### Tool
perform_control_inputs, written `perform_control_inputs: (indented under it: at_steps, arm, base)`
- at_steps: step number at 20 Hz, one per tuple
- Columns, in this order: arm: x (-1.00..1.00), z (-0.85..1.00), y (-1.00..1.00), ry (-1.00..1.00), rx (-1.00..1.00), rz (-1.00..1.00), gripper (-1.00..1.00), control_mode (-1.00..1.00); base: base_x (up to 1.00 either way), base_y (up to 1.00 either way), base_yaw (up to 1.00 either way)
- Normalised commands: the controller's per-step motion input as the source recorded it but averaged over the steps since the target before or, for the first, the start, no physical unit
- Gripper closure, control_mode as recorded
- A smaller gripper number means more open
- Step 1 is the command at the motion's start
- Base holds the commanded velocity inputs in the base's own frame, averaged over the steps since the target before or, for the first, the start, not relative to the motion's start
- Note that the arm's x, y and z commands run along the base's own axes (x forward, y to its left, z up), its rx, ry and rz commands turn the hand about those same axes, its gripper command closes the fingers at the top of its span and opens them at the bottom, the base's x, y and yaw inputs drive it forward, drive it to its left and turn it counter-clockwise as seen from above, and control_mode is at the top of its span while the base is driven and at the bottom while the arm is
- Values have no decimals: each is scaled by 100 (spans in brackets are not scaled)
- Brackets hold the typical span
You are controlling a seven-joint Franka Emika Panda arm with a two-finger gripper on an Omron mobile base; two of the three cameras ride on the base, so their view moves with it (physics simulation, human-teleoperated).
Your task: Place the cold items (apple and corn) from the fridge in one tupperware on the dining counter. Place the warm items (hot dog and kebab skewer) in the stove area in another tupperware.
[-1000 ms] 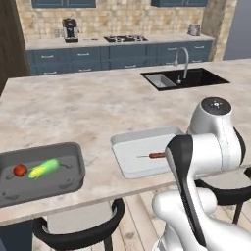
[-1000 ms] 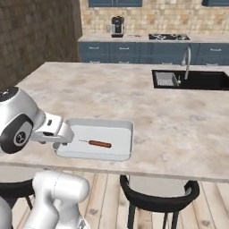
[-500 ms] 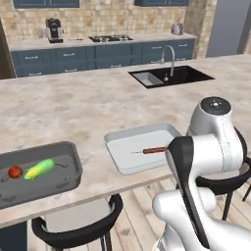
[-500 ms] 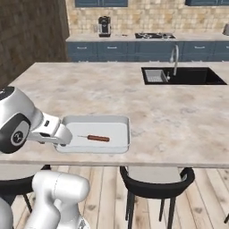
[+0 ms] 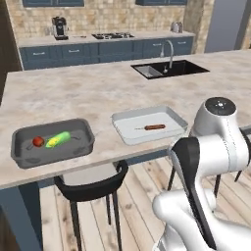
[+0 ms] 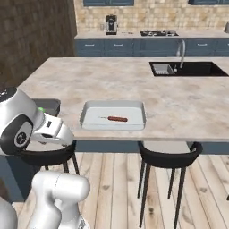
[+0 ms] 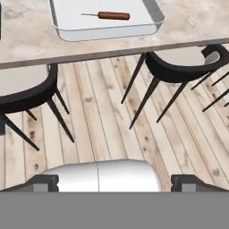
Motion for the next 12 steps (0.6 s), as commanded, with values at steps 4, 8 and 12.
perform_control_inputs:
  at_steps: [4,8,12]
  arm:
    - [0,0,0,0,0,0,-100,100]
    - [0,0,0,0,0,0,-100,100]
    - [0,0,0,0,0,0,-100,100]
  base:
    - [-25,100,-3]
    - [-17,100,-3]
    - [-10,100,-4]
